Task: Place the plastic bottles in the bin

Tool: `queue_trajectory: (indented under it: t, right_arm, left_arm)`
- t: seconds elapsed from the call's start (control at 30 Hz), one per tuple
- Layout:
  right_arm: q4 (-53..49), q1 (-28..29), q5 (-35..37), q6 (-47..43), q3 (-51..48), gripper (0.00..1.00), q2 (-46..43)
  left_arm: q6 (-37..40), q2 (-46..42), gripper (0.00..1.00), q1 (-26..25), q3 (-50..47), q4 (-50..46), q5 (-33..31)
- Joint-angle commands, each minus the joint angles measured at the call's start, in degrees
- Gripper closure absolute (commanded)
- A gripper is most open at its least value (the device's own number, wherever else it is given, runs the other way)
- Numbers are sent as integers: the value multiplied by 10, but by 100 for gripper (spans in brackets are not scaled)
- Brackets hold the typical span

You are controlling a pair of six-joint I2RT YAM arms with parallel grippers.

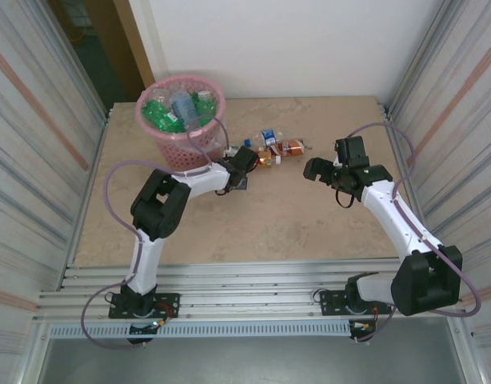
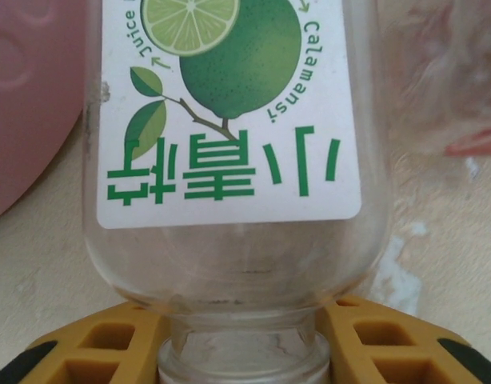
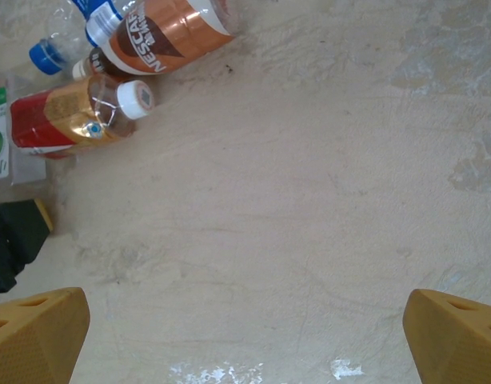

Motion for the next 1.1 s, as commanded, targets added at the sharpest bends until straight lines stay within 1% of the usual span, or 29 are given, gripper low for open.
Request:
queue_trajectory:
  t: [0.0, 0.13, 0.27, 0.37, 0.47, 0.57, 0.63, 0.77, 0.9, 1.07]
  right_arm:
    - [5, -5, -12, 19, -8, 1, -9]
    - [14, -5, -28, 25, -11, 1, -5]
    - [31, -4, -60, 39, -20, 1, -2]
    - [57, -4, -103, 60, -31, 1, 1]
    - [103, -2, -163, 94, -49, 0, 6]
    - [154, 5, -222, 128, -67, 2, 18]
    - [181, 17, -245, 141, -71, 4, 26]
    - [212, 49, -269, 149, -66, 6, 41]
    - [233, 89, -285, 138, -46, 7, 57]
    - [249, 117, -293, 131, -21, 9, 90]
  left_arm:
    - [-18, -49, 72, -13, -38, -26, -17]
    - [-28, -97, 74, -35, -85, -25, -29]
    - [-52, -148, 75, -61, -137, -19, -21]
    - [-75, -190, 78, -82, -179, -6, -11]
    - [-88, -235, 80, -103, -226, 38, 6]
    - [-95, -280, 81, -122, -268, 92, 18]
    - [-95, -307, 81, -132, -295, 132, 23]
    - [-90, -341, 81, -136, -332, 195, 37]
    - [-74, -357, 81, -138, -340, 216, 49]
    - [-64, -373, 80, -144, -350, 240, 65]
